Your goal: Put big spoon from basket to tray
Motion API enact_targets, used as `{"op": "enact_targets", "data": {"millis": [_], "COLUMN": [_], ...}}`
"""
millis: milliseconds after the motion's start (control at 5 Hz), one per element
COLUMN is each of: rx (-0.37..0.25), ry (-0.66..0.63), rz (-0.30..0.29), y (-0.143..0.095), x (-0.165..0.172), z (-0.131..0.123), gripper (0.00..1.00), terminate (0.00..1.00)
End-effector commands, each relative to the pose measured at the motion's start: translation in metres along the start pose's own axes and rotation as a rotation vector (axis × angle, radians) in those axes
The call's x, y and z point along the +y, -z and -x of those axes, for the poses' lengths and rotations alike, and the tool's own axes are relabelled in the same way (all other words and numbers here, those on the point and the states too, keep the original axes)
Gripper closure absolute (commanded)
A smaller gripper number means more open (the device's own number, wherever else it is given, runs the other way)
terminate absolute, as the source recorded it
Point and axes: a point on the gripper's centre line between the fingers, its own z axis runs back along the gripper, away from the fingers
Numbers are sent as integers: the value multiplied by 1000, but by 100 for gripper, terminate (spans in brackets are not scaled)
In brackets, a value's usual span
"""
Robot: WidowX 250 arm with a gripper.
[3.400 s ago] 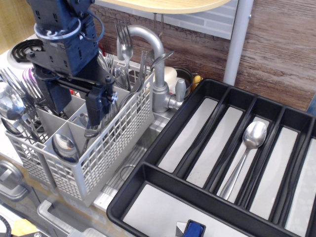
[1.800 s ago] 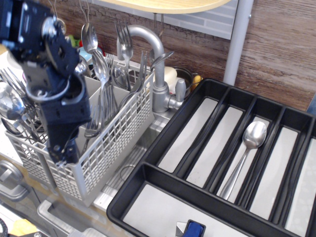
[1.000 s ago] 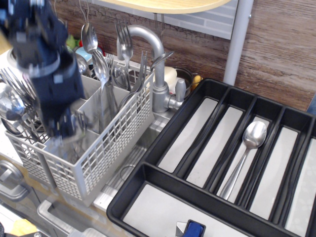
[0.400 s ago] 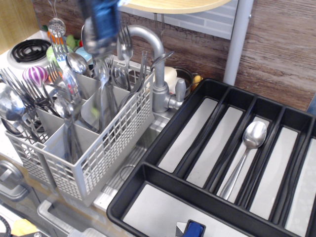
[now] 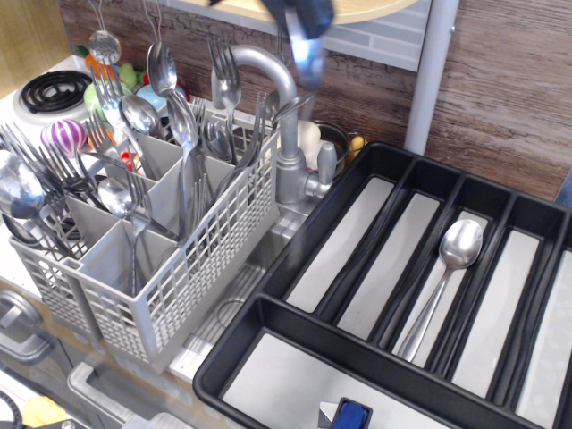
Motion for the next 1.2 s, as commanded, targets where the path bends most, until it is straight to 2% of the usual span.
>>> {"op": "enact_targets", "data": {"millis": [0, 200, 400, 600, 800, 1000], "rx": [-101, -137, -179, -197, -201, -210], "ry": [-167, -183, -180, -155, -154, -132], "rz": [98, 127, 169, 82, 35, -109], "y": [29, 50, 80, 109, 132, 148], "x": [-29, -39, -51, -50, -38, -24], "z": [-14, -28, -41, -48, -54, -56], "gripper": [100, 100, 100, 100, 100, 100], "terminate": [0, 0, 0, 0, 0, 0]}}
